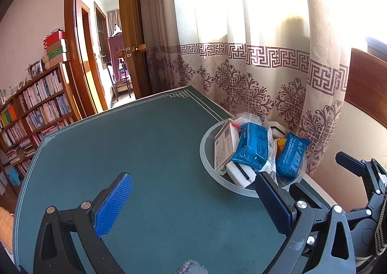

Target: Organize objects

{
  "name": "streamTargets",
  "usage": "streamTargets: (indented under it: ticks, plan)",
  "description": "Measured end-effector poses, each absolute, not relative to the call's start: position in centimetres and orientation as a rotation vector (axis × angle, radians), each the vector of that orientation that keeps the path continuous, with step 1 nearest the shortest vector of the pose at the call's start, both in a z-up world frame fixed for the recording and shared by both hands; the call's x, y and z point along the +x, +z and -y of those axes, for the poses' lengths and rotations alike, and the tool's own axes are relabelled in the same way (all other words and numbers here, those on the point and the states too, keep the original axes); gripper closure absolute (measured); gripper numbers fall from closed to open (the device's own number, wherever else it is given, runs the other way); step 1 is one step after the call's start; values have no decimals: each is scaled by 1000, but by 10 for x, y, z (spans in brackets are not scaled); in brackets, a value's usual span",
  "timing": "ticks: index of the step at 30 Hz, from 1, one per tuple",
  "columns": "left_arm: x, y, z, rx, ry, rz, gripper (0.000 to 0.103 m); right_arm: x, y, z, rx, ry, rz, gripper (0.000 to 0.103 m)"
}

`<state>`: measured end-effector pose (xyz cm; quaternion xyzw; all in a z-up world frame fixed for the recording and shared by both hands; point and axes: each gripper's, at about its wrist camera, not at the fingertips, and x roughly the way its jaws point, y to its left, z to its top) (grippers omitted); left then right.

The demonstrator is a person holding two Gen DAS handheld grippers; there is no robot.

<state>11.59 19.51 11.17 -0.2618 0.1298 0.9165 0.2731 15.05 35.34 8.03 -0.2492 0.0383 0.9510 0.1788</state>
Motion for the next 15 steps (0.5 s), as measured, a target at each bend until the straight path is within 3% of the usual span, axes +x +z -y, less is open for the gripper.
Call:
streamTargets:
  ticks: [15]
  plan:
    - [116,105,-199,-739,2443,-351,0,146,72,-355,-747,2680,-116,0]
